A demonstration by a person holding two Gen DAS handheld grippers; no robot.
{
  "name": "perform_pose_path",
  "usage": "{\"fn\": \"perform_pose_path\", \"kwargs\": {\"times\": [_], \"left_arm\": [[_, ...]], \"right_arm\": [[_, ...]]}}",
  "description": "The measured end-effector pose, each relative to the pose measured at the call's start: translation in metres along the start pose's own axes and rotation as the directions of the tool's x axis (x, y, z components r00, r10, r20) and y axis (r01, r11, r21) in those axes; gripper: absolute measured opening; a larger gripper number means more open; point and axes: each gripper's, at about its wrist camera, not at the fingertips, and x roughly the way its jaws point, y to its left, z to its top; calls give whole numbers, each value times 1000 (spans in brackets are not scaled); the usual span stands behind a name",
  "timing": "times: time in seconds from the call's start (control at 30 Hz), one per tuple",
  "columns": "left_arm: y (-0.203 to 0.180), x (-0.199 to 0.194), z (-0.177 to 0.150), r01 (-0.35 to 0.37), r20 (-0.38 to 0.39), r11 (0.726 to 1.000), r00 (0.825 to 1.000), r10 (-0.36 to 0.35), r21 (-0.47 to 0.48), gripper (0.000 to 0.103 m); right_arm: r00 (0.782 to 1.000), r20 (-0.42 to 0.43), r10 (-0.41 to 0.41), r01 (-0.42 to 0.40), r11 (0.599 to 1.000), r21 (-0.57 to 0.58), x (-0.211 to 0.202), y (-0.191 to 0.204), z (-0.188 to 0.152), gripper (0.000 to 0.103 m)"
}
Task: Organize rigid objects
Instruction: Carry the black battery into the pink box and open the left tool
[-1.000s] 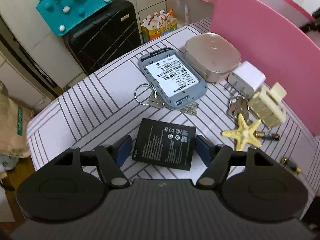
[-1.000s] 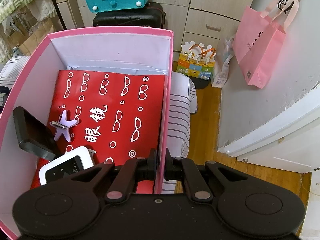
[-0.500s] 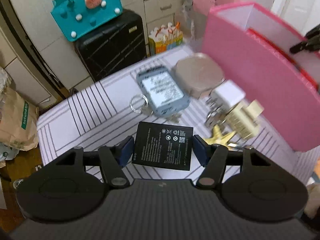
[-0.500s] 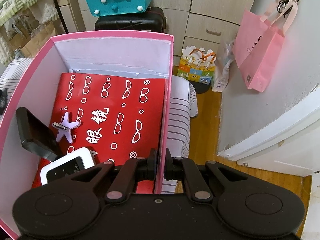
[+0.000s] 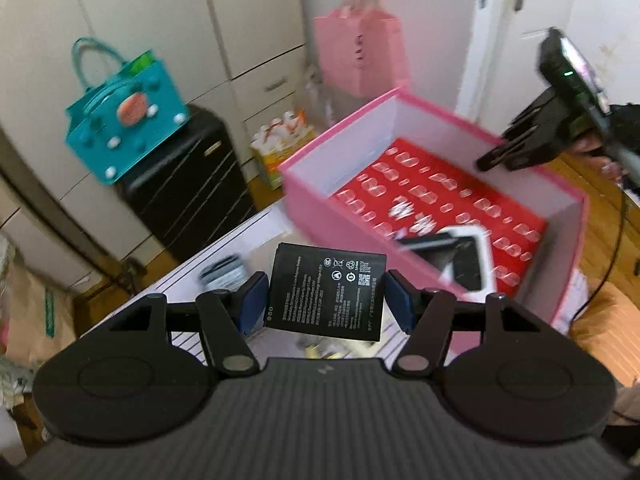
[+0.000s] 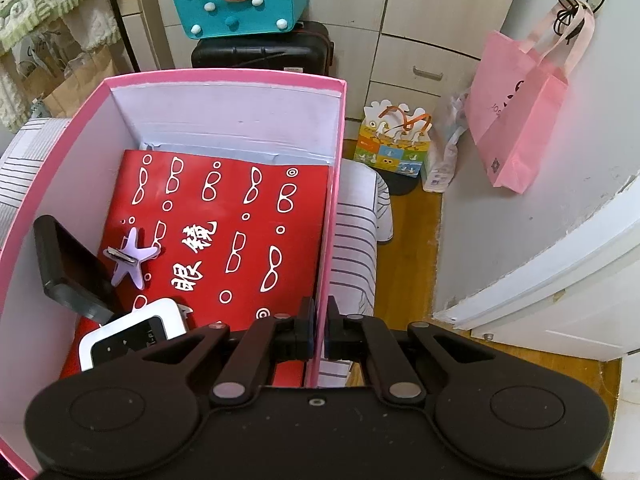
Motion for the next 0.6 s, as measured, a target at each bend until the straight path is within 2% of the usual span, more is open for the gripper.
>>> {"fn": "perform_pose_path", "kwargs": {"times": [0.37,0.47,0.6], "left_arm": [[-76,43,49,136,-12,986,991,-136,92,62],[-91,68,54,175,-46,980,984,-171,97,62],[-99,103,59,181,-84,982,981,-176,54,63]], "right_arm": [[1000,6,2,-2,1000,4,2,1,-2,7],[1000,3,4,-4,1000,2,2,0,-2,7],[1000,2,3,-3,1000,0,3,0,-1,7]]}}
